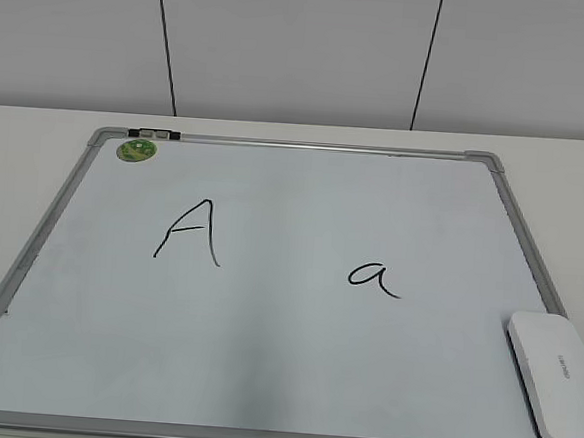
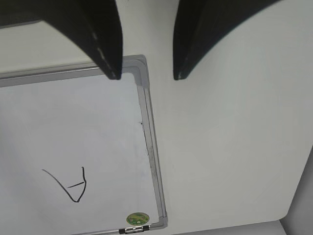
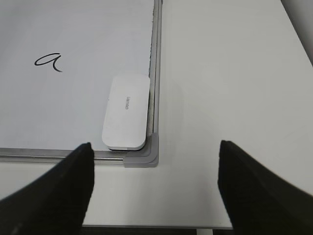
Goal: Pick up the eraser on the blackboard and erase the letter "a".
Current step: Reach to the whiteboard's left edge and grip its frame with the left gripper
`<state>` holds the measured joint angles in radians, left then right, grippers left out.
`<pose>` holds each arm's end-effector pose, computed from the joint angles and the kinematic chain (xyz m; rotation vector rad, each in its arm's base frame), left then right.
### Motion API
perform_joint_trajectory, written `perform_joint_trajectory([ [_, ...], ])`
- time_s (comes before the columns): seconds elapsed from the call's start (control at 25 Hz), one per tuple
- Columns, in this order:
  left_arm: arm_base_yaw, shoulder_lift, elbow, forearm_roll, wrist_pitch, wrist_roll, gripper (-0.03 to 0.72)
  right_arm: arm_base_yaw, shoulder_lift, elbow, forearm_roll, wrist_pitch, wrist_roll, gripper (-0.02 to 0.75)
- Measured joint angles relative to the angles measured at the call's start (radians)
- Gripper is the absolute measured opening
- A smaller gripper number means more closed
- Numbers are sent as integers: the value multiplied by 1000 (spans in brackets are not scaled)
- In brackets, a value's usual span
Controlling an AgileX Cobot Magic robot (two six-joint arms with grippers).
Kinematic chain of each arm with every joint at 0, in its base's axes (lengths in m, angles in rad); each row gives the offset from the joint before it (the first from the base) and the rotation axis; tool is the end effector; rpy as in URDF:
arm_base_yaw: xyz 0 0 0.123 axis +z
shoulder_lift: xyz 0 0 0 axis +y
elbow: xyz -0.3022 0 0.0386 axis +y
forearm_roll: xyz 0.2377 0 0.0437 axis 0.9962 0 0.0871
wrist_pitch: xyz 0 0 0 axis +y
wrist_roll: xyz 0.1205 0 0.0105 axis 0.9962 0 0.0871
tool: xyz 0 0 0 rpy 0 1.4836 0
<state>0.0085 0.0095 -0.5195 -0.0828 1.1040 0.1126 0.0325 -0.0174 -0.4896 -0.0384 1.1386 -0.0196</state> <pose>-0.0101 -0.0090 0.2602 0.1144 2.0716 -0.0254 -0.0127 -0.0046 0.2473 -0.0513 2.1142 -0.0388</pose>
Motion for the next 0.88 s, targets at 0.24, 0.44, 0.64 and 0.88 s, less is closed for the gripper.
perform_joint_trajectory([
  [0.24, 0, 0, -26, 4, -114, 0, 418, 0, 0, 0, 0, 0, 0, 587],
  [0.44, 0, 92, -30, 4, -228, 0, 564, 0, 0, 0, 0, 0, 0, 587],
  [0.64, 0, 349, -30, -1, -362, 0, 582, 0, 0, 0, 0, 0, 0, 587],
  [0.88, 0, 696, -49, -26, -483, 0, 585, 0, 0, 0, 0, 0, 0, 587],
])
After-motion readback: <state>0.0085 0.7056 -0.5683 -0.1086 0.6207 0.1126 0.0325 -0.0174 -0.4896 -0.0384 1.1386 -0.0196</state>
